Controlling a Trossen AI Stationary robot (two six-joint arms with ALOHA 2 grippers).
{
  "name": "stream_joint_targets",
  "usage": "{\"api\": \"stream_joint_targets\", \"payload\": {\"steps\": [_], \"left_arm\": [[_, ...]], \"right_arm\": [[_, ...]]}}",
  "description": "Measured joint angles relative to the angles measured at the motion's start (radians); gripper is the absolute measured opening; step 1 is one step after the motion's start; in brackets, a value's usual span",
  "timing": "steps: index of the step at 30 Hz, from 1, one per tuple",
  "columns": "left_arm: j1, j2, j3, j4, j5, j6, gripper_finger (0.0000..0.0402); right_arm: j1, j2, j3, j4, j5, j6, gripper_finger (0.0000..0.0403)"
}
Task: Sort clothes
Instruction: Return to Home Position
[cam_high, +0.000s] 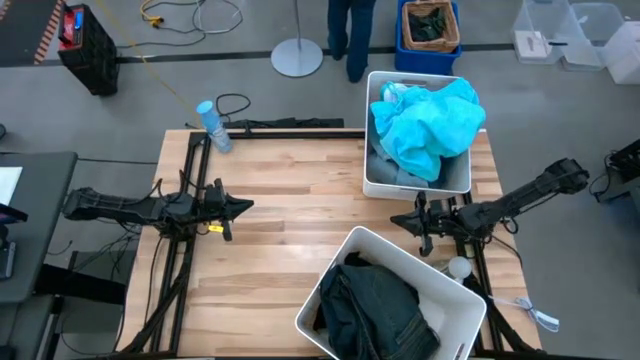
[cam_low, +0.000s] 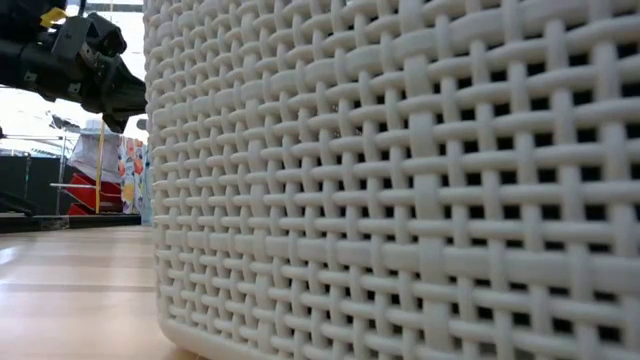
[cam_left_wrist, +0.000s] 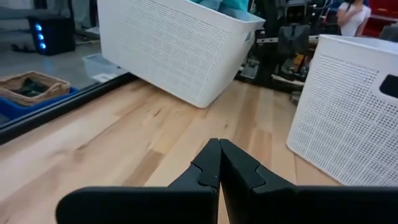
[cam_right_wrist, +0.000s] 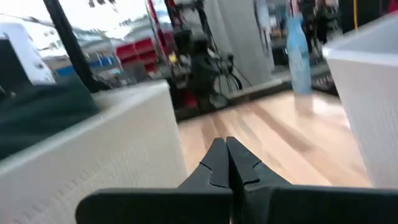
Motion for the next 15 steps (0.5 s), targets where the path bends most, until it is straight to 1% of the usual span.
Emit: {"api": "stream_joint_targets", "payload": {"steps": [6,15], "left_arm": [[0.009,-0.054,0.0,-0.11,0.004,-0.004,0.0],[0.009,-0.166,0.0,-0.273,0.004,-0.022,0.0]], "right_arm": [[-0.04,0.0,0.0,-0.148,0.001,0.089,0.0],[-0.065,0.0,-0.001,-0.206,0.001,0.096,0.0]]}}
